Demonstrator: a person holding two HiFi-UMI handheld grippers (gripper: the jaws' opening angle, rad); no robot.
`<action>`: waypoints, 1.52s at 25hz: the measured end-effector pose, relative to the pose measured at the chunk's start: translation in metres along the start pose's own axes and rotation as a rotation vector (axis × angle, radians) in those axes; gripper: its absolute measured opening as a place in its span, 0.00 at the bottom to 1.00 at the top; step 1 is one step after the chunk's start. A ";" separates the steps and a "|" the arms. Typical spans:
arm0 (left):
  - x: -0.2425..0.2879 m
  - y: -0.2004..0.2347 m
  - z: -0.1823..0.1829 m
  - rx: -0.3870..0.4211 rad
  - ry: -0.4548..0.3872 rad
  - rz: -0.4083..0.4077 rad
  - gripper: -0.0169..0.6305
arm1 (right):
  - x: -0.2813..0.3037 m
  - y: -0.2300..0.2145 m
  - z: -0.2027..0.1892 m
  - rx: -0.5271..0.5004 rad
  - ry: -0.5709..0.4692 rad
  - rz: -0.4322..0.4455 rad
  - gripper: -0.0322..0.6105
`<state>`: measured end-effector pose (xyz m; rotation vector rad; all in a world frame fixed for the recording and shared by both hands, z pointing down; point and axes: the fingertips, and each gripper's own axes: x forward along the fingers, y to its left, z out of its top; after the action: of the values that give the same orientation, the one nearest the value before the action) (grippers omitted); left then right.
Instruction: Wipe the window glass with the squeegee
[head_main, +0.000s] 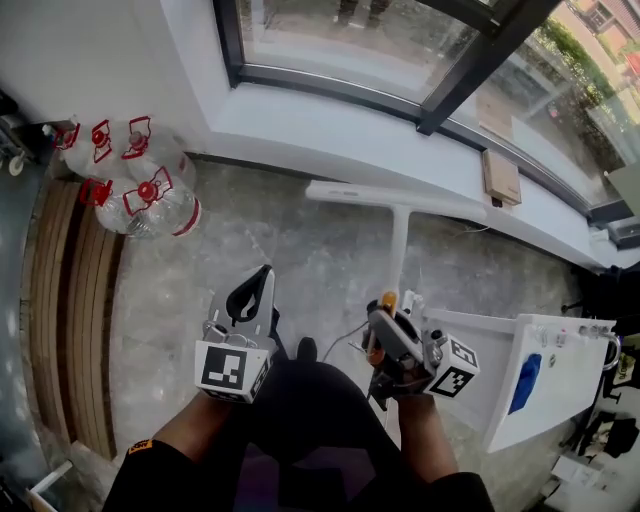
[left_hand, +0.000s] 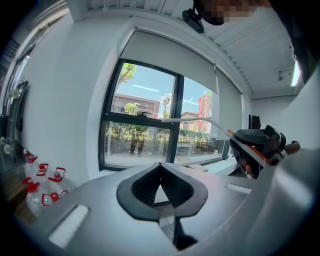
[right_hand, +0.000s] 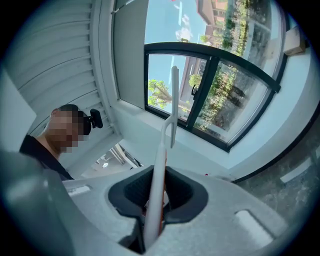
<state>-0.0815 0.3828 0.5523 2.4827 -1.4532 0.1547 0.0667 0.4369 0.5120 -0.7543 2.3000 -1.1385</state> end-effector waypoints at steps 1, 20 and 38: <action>0.009 0.009 0.001 -0.009 0.009 -0.010 0.05 | 0.013 -0.003 0.004 -0.001 -0.002 -0.006 0.12; 0.102 0.169 0.086 -0.026 -0.102 -0.052 0.05 | 0.233 -0.005 0.043 -0.107 0.060 0.055 0.11; 0.176 0.234 0.127 0.015 -0.121 0.180 0.05 | 0.322 -0.085 0.117 -0.033 0.150 0.223 0.11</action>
<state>-0.2026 0.0913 0.5083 2.4079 -1.7307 0.0504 -0.0779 0.1179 0.4657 -0.4226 2.4585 -1.0898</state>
